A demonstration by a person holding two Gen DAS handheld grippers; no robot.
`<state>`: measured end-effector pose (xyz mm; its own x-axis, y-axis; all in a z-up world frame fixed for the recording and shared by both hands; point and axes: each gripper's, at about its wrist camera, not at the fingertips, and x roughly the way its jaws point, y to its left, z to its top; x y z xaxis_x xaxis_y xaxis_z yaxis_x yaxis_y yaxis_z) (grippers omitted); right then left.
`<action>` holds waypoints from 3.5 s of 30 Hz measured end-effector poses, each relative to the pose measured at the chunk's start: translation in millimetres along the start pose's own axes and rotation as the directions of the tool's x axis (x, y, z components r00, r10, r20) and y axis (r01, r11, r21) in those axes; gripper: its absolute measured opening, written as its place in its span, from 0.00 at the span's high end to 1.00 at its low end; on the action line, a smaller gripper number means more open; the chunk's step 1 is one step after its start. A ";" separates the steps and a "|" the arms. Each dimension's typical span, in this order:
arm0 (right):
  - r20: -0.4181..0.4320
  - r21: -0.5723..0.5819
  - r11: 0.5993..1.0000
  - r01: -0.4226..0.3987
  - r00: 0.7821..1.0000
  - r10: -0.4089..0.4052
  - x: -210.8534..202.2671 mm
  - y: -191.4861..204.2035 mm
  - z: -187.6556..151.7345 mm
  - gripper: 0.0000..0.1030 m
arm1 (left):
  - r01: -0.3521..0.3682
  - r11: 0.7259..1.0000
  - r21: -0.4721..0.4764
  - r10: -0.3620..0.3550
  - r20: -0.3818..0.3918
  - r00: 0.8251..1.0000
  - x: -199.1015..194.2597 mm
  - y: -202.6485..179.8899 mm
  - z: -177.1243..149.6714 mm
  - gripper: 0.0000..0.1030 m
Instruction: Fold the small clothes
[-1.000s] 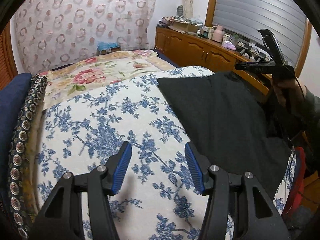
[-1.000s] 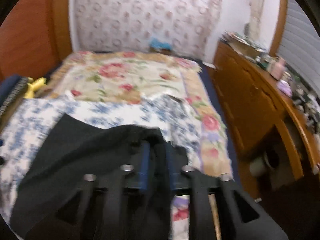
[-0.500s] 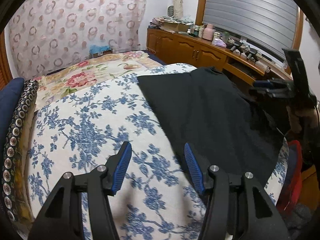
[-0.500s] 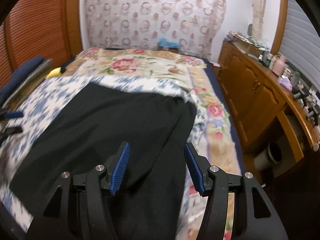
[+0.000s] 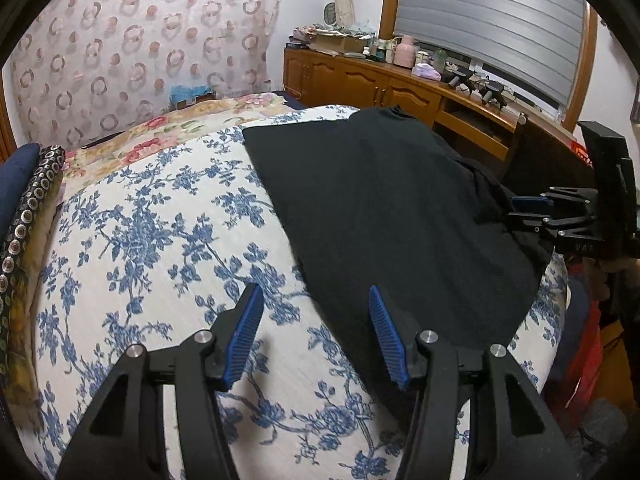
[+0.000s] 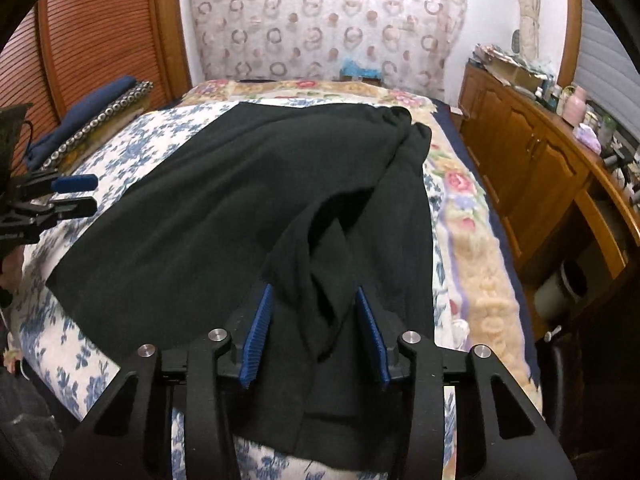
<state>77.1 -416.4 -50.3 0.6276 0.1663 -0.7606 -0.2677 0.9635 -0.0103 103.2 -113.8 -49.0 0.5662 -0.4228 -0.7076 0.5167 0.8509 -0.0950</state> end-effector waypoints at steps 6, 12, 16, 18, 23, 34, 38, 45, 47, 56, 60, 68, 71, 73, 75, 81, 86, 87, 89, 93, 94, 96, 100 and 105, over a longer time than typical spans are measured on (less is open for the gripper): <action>0.006 0.029 0.999 0.015 1.000 -0.016 -9.0 -4.4 -12.5 0.60 | -0.004 1.000 -0.006 0.004 -0.022 1.000 2.8 -2.5 -11.0 0.47; -0.007 0.041 0.999 -0.015 1.000 0.016 -8.6 -0.4 -25.2 0.61 | -0.004 1.000 -0.004 0.004 -0.034 0.999 3.6 -5.5 -18.0 0.47; 0.004 0.044 0.999 -0.004 1.000 0.004 -7.5 2.2 -24.8 0.68 | 0.000 1.000 -0.014 -0.001 -0.034 0.999 3.0 -5.1 -18.6 0.47; 0.009 0.032 0.999 -0.014 1.000 0.013 -8.1 4.1 -25.1 0.87 | -0.001 1.000 -0.015 0.000 -0.033 0.999 2.5 -5.7 -18.5 0.47; 0.057 0.015 0.999 -0.039 0.998 0.038 -26.7 3.4 -24.7 0.98 | 0.015 1.000 -0.020 -0.016 -0.025 1.000 -1.6 -7.8 -17.5 0.47; 0.040 0.009 0.998 0.058 0.997 -0.058 -44.8 -13.3 -31.8 0.98 | 0.049 0.999 0.002 -0.049 -0.031 0.998 -3.0 -24.7 -17.8 0.47; 0.016 0.008 0.998 0.068 0.998 -0.068 -32.5 -11.1 -38.0 0.98 | 0.052 0.999 -0.004 -0.052 -0.035 0.998 -4.7 -23.7 -19.5 0.47; 0.007 0.016 0.997 0.071 0.997 -0.071 -27.1 -13.7 -39.5 0.98 | 0.059 0.998 0.001 -0.059 -0.028 0.998 -12.6 -25.9 -23.7 0.47; 0.009 0.020 0.997 0.068 0.998 -0.068 -27.7 -14.6 -39.6 0.98 | 0.059 0.998 0.003 -0.059 -0.029 0.998 -13.2 -27.1 -24.7 0.47; 0.024 0.025 0.995 0.098 0.995 -0.099 -33.1 -12.8 -36.9 0.83 | 0.085 0.996 0.010 -0.084 -0.055 0.995 -10.4 -32.8 -30.1 0.47; 0.049 0.032 0.995 0.093 0.994 -0.095 -39.1 -11.0 -33.5 0.54 | 0.100 0.995 0.026 -0.097 -0.085 0.992 -5.2 -37.9 -35.7 0.47; 0.091 -0.019 1.000 0.023 0.996 -0.021 -45.9 15.7 -25.8 0.41 | 0.155 0.988 0.019 -0.152 -0.095 0.984 -7.4 -41.3 -37.1 0.64; 0.089 -0.046 0.999 -0.015 0.996 0.019 -42.1 28.4 -26.1 0.38 | 0.173 0.985 0.027 -0.169 -0.109 0.980 -7.8 -45.1 -36.0 0.78; 0.079 -0.068 0.997 -0.038 0.996 0.043 -37.7 35.6 -26.9 0.38 | 0.188 0.982 0.034 -0.183 -0.108 0.977 -10.0 -47.2 -34.5 0.92; 0.066 -0.091 0.994 -0.057 0.996 0.063 -32.1 43.7 -28.6 0.37 | 0.194 0.980 0.038 -0.191 -0.079 0.978 -16.6 -48.8 -29.0 0.97; 0.042 -0.125 0.986 -0.107 0.993 0.113 -24.4 59.1 -32.6 0.36 | 0.211 0.976 0.045 -0.213 0.046 0.976 -45.4 -52.9 5.8 0.98; 0.050 -0.145 0.982 -0.123 0.990 0.131 -26.9 64.7 -33.3 0.36 | 0.200 0.978 0.063 -0.206 0.112 0.972 -55.1 -56.4 33.2 0.98; 0.049 -0.150 0.981 -0.124 0.990 0.132 -26.8 65.8 -33.7 0.35 | 0.200 0.978 0.062 -0.207 0.119 0.971 -55.1 -55.4 37.4 0.98; 0.044 -0.163 0.980 -0.115 0.991 0.123 -25.4 68.0 -34.7 0.33 | 0.198 0.978 0.059 -0.204 0.132 0.970 -55.3 -54.2 43.3 0.98; 0.029 -0.175 0.983 -0.061 0.997 0.067 -17.3 59.2 -37.3 0.32 | 0.192 0.980 0.051 -0.197 0.144 0.970 -53.5 -53.7 47.4 0.98; 0.029 -0.170 0.984 -0.047 0.998 0.052 -16.5 57.0 -38.9 0.32 | 0.190 0.981 0.049 -0.195 0.146 0.970 -52.8 -53.4 47.5 0.98; 0.025 -0.145 0.989 -0.026 0.999 0.030 -13.9 47.4 -40.0 0.32 | 0.185 0.982 0.050 -0.190 0.147 0.971 -53.1 -51.6 46.0 0.98; 0.016 -0.139 0.990 0.016 1.000 -0.013 -10.8 33.7 -44.3 0.32 | 0.181 0.983 0.038 -0.185 0.150 0.971 -52.2 -50.3 42.7 0.98; 0.027 -0.147 0.988 0.039 0.999 -0.036 -13.4 25.4 -43.5 0.57 | 0.177 0.984 0.026 -0.179 0.153 0.972 -52.1 -46.3 42.9 0.98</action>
<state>30.1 -403.3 -68.6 0.6561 0.1371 -0.7421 -0.3474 0.9278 -0.1357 77.4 -144.5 22.4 0.5560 -0.6106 -0.5640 0.6252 0.7543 -0.2003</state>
